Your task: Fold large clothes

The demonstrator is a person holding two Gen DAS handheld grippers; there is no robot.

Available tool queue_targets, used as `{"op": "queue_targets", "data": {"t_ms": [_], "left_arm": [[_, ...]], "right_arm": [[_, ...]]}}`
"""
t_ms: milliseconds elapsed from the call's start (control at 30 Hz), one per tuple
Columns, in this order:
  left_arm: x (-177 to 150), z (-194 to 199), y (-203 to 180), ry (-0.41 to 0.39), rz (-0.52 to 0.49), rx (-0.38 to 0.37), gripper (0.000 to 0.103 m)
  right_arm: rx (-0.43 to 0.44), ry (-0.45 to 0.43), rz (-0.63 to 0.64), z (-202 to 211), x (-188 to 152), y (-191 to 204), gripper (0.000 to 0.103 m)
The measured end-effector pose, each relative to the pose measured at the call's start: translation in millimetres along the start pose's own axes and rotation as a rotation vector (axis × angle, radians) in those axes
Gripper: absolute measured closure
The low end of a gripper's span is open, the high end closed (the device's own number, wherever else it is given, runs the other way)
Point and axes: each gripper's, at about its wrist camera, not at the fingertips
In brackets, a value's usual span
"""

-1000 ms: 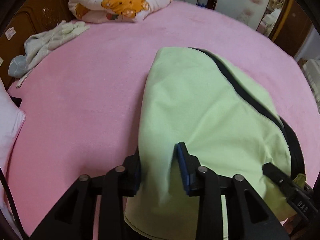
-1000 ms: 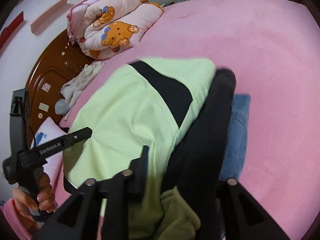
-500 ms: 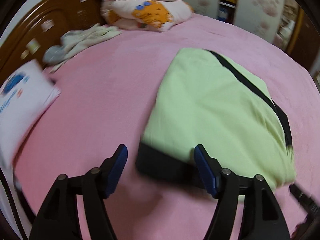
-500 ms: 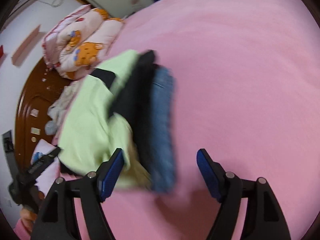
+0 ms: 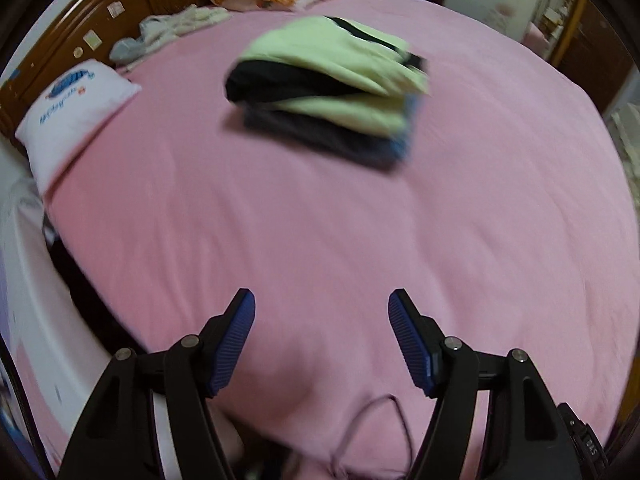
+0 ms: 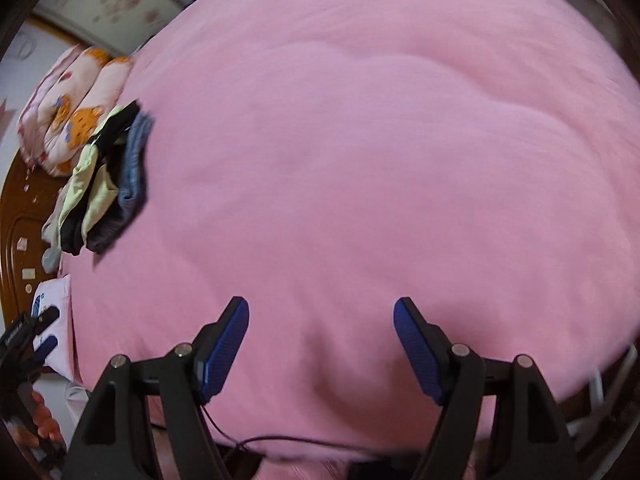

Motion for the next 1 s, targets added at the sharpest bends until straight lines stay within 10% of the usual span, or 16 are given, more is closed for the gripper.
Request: {"op": "queue_targets", "data": {"t_ms": [367, 633, 1000], "left_arm": [[-132.0, 110.3, -102.5, 0.063, -0.121, -0.118, 0.034], [-168.9, 186.5, -138.5, -0.095, -0.309, -0.157, 0.027], [-186.2, 205.0, -128.1, -0.126, -0.304, -0.156, 0.020]], "right_arm": [[-0.128, -0.093, 0.220, 155.8, -35.6, -81.3, 0.027], [-0.026, -0.135, 0.255, 216.9, -51.5, -67.6, 0.020], [-0.035, -0.166, 0.311, 233.9, -72.0, -46.0, 0.018]]}}
Point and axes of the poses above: each gripper's, at about its wrist camera, not at the fingertips, and z roughly against the way its jaws point, y to its left, x to its top, and after that the axes turned 1 degree about -y, right-handed
